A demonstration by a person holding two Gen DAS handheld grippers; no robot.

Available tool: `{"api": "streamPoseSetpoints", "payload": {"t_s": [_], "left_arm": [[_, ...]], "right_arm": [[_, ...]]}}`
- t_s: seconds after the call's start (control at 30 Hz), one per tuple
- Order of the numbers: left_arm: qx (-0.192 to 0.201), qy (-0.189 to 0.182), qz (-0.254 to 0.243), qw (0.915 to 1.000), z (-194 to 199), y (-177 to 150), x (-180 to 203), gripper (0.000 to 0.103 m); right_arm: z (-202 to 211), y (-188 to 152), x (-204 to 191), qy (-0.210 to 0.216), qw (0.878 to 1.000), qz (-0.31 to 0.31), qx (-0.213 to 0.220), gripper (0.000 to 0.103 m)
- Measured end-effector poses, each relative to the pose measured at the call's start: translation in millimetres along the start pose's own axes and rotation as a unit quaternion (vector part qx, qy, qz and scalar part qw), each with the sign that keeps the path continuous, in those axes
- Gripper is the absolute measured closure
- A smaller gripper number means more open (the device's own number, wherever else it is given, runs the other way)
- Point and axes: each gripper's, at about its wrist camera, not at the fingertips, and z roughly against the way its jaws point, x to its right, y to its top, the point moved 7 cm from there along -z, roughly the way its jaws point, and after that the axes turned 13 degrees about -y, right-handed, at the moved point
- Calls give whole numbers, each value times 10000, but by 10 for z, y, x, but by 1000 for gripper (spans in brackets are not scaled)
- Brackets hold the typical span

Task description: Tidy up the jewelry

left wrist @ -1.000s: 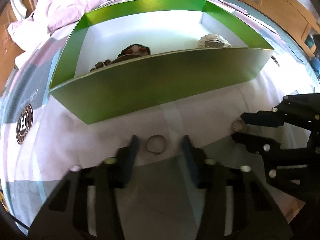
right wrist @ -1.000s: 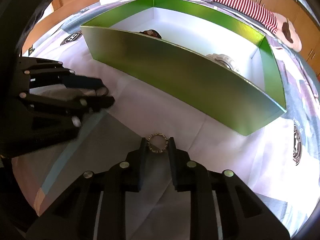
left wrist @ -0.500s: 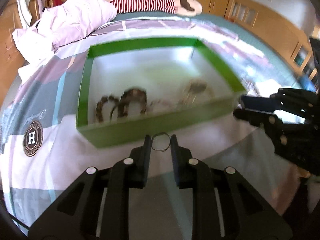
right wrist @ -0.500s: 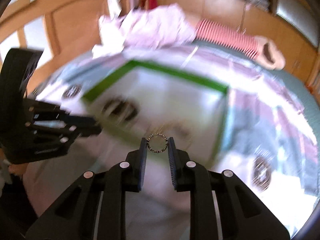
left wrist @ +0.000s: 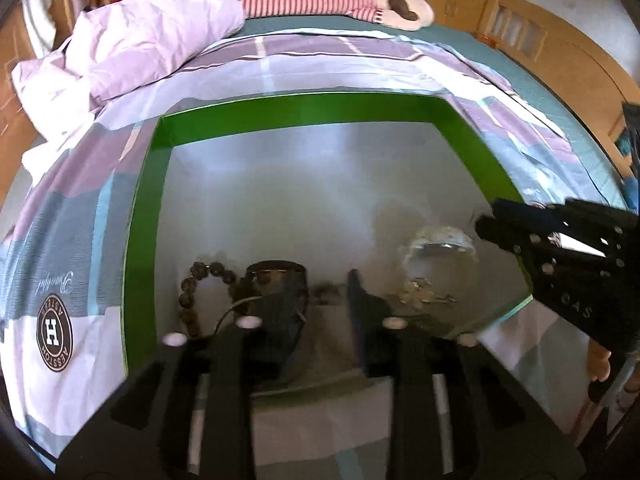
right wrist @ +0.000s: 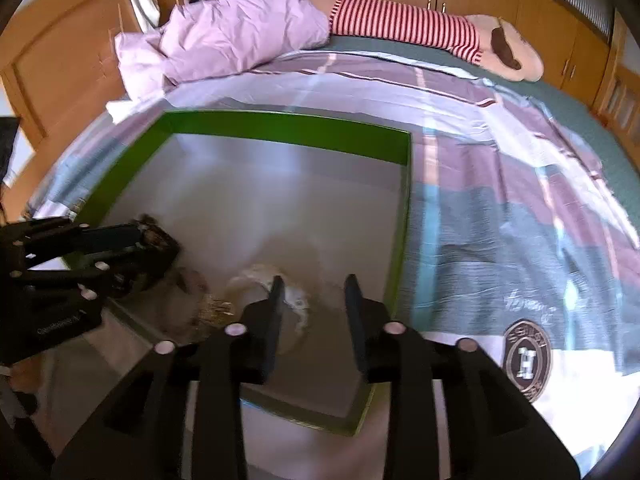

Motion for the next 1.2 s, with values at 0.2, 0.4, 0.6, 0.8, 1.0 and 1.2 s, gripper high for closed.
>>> {"api": "streamPoseSetpoints", "payload": {"t_s": [0.2,0.4,0.6,0.8,1.0,1.2], "left_arm": [[228,203,-55,9995,243,-12,60,39],[815,833,-78,9932,715,-118,109,12],[866,846,113,9926,789,-123,76,6],[808,847,117,9931,771,-120,70,6],[796,847,176,9931,767,-125,50,5],[784,847,193,9931,765,-127,42,5]], "right_arm": [[384,33,-41,131,9989,-143,427,33],[753,21,-58,-89,9950,-349,936,7],[674,-5,-54,-286,9960,-337,780,4],[620,-24,-27,-293,9961,-443,703,4],[613,-23,-46,-287,9963,-415,699,4],[608,-29,-56,-310,9964,-385,692,4]]}}
